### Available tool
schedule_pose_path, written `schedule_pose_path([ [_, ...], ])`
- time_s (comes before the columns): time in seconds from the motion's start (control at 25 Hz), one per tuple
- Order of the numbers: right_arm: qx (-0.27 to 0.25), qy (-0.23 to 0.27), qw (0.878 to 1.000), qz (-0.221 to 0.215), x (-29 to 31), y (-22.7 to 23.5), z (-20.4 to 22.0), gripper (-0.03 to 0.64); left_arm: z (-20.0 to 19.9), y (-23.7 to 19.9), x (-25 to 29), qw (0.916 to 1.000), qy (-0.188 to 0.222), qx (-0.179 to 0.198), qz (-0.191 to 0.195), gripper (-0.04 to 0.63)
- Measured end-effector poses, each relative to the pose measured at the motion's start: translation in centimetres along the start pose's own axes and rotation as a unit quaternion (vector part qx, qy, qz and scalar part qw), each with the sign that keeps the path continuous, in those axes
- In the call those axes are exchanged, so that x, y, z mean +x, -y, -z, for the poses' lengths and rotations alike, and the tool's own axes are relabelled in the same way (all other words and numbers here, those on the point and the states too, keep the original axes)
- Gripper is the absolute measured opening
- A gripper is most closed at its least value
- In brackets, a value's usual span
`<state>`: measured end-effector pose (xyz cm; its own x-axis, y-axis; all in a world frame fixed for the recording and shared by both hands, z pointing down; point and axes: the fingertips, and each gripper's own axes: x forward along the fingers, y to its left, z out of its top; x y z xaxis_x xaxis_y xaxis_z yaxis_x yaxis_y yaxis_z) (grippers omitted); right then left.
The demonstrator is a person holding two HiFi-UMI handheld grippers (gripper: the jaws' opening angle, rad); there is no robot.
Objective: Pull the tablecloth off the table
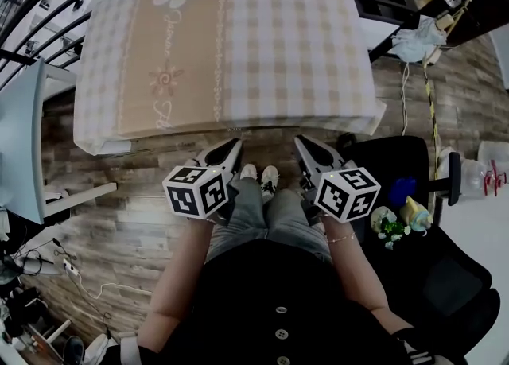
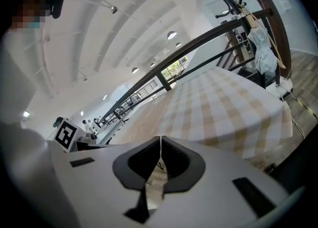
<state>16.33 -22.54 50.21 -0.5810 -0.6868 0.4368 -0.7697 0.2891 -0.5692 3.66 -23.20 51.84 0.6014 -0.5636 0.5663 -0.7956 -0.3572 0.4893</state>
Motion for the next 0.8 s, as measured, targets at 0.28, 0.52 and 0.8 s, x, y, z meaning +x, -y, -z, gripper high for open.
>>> schedule_pose_path([
  [0.28,0.044,0.012,0.999,0.022,1.6,1.4,-0.8,0.031,-0.5,-1.6,1.2,0.9999,-0.009,-0.008,0.003,0.02],
  [0.52,0.068,0.0,0.998,0.018,2.0,1.0,1.3,0.031,0.7,-2.7,0.9,0.9996,-0.012,-0.024,0.011,0.02],
  [0.8,0.092,-0.011,0.995,0.025,3.6,2.0,2.3,0.042,1.4,-5.1,1.6,0.9969,-0.012,-0.077,-0.002,0.02],
])
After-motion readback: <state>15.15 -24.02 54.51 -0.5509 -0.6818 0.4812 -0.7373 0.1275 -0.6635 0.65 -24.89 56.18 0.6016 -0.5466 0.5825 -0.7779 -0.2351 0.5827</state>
